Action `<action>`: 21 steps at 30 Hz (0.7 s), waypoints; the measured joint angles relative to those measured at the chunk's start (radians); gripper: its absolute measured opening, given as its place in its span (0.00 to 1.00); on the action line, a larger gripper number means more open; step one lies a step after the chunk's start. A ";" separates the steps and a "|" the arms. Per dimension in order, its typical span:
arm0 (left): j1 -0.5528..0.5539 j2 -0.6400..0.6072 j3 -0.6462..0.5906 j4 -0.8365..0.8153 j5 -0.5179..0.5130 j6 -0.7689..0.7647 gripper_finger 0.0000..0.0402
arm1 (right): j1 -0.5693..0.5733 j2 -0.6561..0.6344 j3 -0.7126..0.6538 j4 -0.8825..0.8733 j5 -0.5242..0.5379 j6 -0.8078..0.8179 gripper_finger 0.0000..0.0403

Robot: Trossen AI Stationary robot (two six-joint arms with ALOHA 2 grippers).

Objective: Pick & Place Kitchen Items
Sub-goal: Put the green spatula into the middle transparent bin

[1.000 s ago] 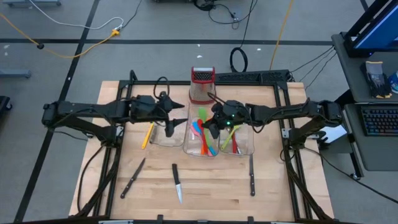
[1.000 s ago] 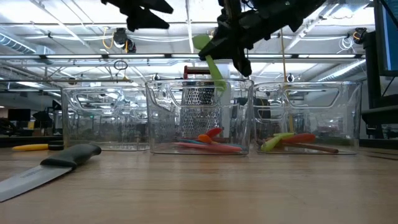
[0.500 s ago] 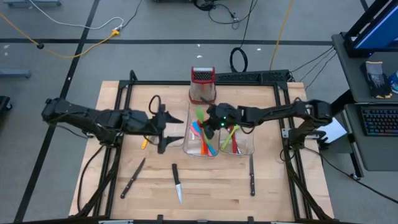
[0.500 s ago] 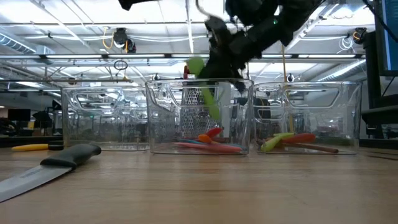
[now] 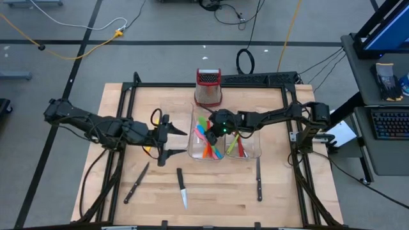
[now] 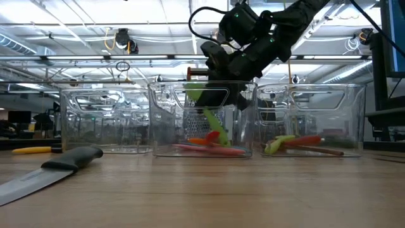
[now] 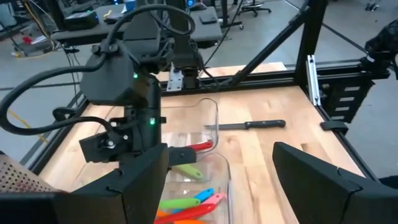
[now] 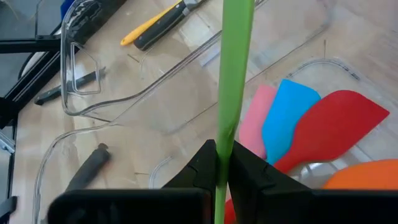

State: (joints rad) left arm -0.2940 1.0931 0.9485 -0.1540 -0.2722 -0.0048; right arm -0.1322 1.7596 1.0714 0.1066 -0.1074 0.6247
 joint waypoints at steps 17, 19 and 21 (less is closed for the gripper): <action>-0.005 0.000 0.000 -0.017 0.000 -0.008 0.73 | 0.001 0.001 0.000 -0.008 -0.003 -0.005 0.18; -0.005 0.000 0.000 -0.018 0.004 -0.009 0.73 | 0.001 0.001 -0.001 -0.008 -0.003 -0.006 0.22; -0.005 0.000 0.000 -0.027 0.007 -0.012 0.73 | 0.001 0.001 -0.001 -0.008 -0.003 -0.007 0.26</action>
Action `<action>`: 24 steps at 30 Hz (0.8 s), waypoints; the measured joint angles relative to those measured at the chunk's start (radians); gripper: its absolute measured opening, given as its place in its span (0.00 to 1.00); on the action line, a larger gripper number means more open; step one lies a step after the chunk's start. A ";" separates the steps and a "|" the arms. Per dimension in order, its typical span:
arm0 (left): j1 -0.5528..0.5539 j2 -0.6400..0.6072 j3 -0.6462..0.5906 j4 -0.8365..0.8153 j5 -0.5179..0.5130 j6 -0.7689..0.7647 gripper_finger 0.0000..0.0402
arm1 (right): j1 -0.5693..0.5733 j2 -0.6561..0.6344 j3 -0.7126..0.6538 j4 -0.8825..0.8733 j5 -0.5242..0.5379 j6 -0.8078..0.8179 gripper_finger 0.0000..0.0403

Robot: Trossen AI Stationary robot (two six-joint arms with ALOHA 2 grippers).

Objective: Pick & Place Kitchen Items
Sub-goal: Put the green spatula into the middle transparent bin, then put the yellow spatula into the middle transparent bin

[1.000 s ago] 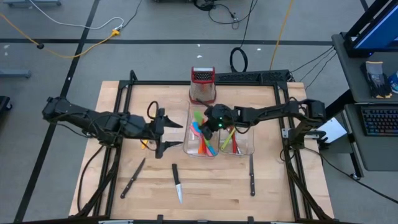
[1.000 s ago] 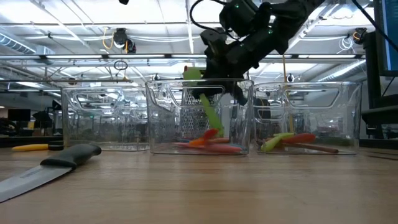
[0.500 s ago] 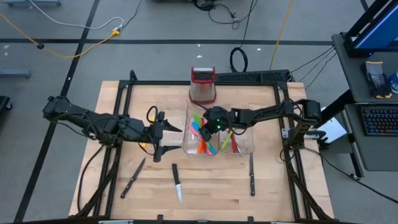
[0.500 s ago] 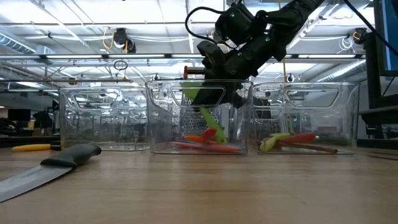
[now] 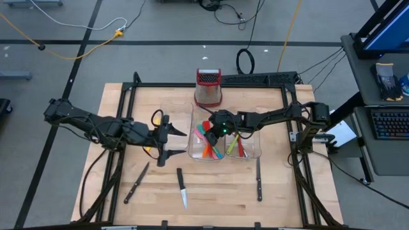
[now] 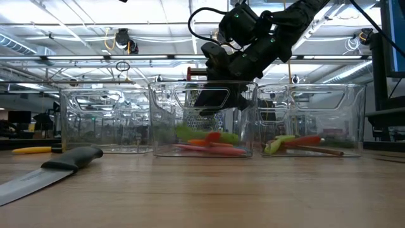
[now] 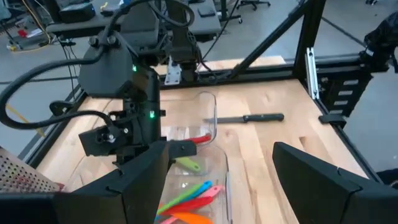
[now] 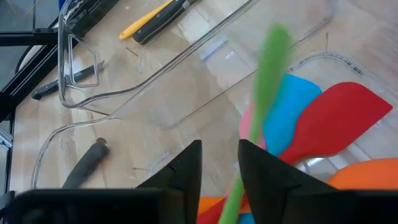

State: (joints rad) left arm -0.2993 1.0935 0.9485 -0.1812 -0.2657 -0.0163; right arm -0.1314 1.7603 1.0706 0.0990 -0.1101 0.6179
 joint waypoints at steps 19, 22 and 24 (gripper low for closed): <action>-0.018 0.000 0.000 -0.368 0.009 -0.457 0.73 | 0.093 -0.368 -0.030 -0.138 -0.107 -0.227 0.05; -0.018 0.000 0.000 -0.498 0.006 -0.644 0.73 | 0.122 -0.465 -0.091 -0.132 -0.099 -0.276 0.02; -0.018 0.000 0.000 -0.591 0.007 -0.778 0.73 | 0.131 -0.532 -0.146 -0.119 -0.099 -0.278 0.03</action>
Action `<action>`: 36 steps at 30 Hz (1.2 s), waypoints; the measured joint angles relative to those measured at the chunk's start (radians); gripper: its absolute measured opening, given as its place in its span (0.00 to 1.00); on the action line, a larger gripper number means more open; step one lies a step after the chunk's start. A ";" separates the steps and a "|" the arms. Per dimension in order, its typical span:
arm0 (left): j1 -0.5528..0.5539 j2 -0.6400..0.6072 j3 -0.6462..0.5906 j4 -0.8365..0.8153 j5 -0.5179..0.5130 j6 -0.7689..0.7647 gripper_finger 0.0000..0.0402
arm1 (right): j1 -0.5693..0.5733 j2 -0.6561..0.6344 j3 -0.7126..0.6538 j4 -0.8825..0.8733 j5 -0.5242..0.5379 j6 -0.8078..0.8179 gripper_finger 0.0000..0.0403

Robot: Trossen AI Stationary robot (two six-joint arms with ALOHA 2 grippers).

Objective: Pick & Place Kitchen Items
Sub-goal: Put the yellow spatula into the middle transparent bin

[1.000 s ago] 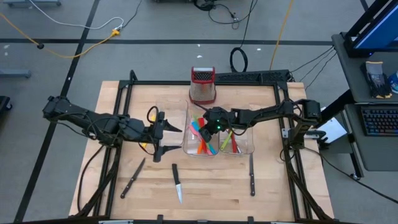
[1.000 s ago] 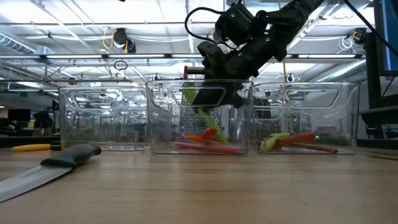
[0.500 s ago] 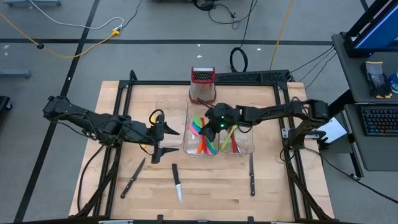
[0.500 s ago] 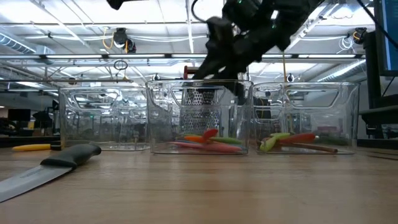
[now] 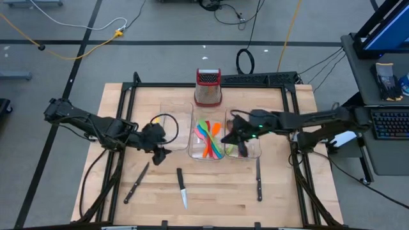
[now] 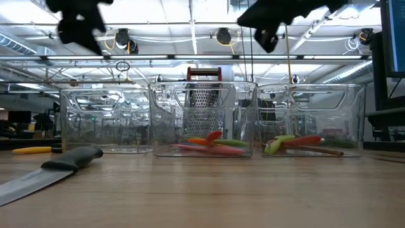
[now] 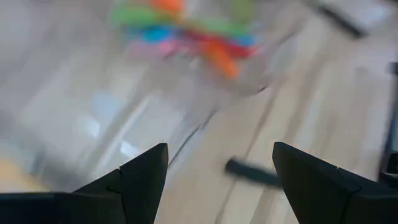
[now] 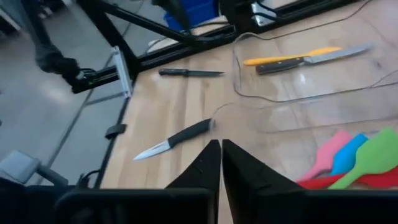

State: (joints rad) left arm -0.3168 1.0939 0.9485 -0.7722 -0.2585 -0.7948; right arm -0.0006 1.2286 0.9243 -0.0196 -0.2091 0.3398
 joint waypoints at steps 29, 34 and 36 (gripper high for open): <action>-0.047 0.000 -0.203 -0.388 0.230 -0.622 0.73 | 0.004 -0.651 -0.433 0.165 -0.058 -0.356 0.00; -0.047 0.000 -0.263 -0.385 0.227 -0.590 0.73 | 0.004 -0.659 -0.433 0.166 -0.058 -0.360 0.00; -0.047 0.000 -0.276 -0.369 0.214 -0.573 0.73 | 0.004 -0.658 -0.433 0.165 -0.058 -0.356 0.00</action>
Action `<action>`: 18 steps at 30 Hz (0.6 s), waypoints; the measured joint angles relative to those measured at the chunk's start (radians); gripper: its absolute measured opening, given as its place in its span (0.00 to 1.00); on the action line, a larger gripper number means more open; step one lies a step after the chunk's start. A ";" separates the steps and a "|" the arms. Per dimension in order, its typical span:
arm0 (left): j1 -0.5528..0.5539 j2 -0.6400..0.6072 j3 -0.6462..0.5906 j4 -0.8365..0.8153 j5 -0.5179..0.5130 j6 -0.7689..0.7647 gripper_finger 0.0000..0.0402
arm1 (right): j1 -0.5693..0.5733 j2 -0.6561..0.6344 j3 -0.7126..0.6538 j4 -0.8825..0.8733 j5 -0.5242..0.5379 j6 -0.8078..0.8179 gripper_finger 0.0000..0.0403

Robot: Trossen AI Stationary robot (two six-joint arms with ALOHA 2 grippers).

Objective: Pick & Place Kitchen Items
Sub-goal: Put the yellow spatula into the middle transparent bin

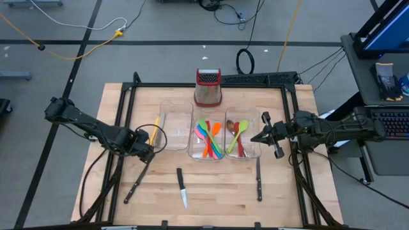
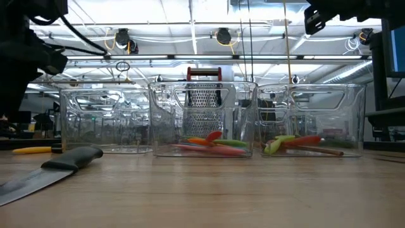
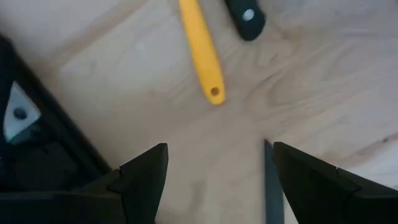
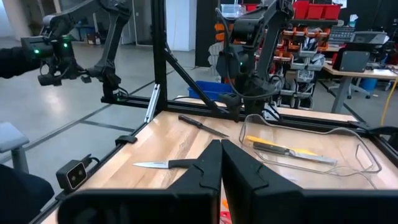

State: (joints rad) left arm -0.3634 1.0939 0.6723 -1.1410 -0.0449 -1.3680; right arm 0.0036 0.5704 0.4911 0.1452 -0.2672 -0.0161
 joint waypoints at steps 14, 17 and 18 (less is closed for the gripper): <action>0.000 0.000 -0.090 0.190 -0.087 0.030 0.73 | 0.000 0.000 0.000 0.002 0.002 0.004 0.00; 0.000 0.000 -0.121 0.217 -0.088 0.032 0.73 | 0.000 0.000 0.000 0.003 0.003 0.004 0.00; 0.000 0.000 -0.129 0.227 -0.093 0.039 0.73 | 0.000 0.000 0.000 0.006 0.003 0.004 0.00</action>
State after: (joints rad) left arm -0.3634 1.0939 0.5435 -0.9137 -0.1381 -1.3291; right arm 0.0033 0.5701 0.4911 0.1513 -0.2639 -0.0121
